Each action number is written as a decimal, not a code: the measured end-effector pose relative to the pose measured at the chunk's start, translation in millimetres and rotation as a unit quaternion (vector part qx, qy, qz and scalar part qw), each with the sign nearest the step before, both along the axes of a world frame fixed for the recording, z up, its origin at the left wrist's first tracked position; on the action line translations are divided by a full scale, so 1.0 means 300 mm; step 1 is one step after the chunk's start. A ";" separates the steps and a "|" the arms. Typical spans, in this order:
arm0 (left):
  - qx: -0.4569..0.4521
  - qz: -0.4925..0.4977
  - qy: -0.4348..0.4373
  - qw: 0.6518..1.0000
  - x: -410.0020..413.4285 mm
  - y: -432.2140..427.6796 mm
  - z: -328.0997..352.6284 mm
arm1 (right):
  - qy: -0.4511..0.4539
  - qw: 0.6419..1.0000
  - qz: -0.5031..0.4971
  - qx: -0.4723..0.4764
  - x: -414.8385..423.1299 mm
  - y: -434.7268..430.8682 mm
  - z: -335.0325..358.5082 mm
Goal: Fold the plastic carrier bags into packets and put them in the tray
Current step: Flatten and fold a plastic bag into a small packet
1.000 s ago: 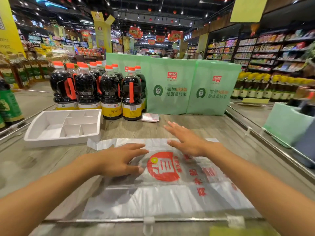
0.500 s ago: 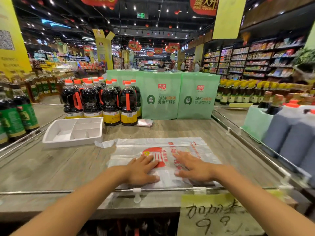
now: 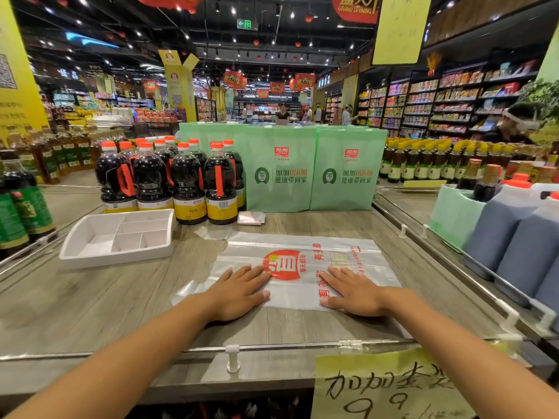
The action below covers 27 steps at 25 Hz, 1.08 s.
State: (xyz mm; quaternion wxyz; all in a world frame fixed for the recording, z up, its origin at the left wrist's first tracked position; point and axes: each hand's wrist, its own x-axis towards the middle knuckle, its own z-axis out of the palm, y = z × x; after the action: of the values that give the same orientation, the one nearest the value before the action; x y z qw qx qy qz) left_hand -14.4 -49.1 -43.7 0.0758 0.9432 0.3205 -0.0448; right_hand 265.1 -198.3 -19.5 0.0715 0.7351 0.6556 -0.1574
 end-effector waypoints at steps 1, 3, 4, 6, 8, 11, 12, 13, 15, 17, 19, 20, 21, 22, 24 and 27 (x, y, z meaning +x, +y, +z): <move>-0.003 0.006 0.007 1.000 -0.016 0.008 0.001 | 0.001 1.000 0.002 0.002 0.003 0.000 -0.004; -0.008 0.017 0.018 1.000 -0.055 0.021 0.007 | -0.001 1.000 0.004 0.004 0.003 0.000 -0.005; -0.009 0.021 0.022 0.999 -0.078 0.027 0.011 | -0.001 1.000 0.005 0.003 0.002 -0.002 -0.004; -0.012 0.034 0.022 0.999 -0.131 0.053 0.020 | -0.002 1.000 0.004 0.002 0.004 -0.004 -0.005; -0.025 0.052 0.026 0.998 -0.194 0.082 0.025 | -0.002 1.000 0.005 0.001 0.009 -0.005 -0.010; -0.022 0.079 0.025 0.996 -0.264 0.116 0.024 | -0.009 1.000 0.004 0.000 0.021 -0.009 -0.014; -0.012 0.088 0.023 0.996 -0.273 0.122 0.018 | -0.011 1.000 0.004 0.001 0.024 -0.012 -0.015; -0.003 0.096 0.017 0.995 -0.279 0.128 0.013 | -0.010 1.000 0.003 0.003 0.032 -0.015 -0.018; -0.003 0.096 0.002 0.995 -0.287 0.135 0.017 | -0.003 1.000 -0.003 0.006 0.057 -0.032 -0.016; -0.019 0.074 -0.023 0.997 -0.292 0.129 0.033 | 0.004 1.000 -0.009 0.002 0.088 -0.059 -0.010; 0.005 0.037 -0.047 0.998 -0.274 0.104 0.053 | 0.011 1.000 -0.014 0.008 0.112 -0.084 -0.004; 0.031 0.010 -0.050 0.998 -0.250 0.082 0.063 | 0.016 1.000 -0.016 0.014 0.115 -0.094 -0.004; 0.050 -0.012 -0.052 0.997 -0.217 0.057 0.074 | 0.023 0.999 -0.018 0.022 0.113 -0.099 -0.004; 0.057 -0.033 -0.052 0.996 -0.178 0.030 0.084 | 0.031 0.999 -0.019 0.030 0.108 -0.103 -0.004; 0.030 -0.065 -0.033 0.997 -0.094 -0.019 0.088 | 0.042 0.998 -0.014 0.034 0.094 -0.101 -0.001; -0.026 -0.092 -0.001 0.995 -0.008 -0.055 0.059 | 0.046 0.998 0.002 0.038 0.082 -0.101 -0.002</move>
State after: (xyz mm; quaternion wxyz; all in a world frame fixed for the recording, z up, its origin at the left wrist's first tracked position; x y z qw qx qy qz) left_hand -16.9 -65.7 -26.1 0.0966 0.9663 0.2311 -0.0589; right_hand 289.7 -228.6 -20.1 0.0132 0.7279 0.6652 -0.1658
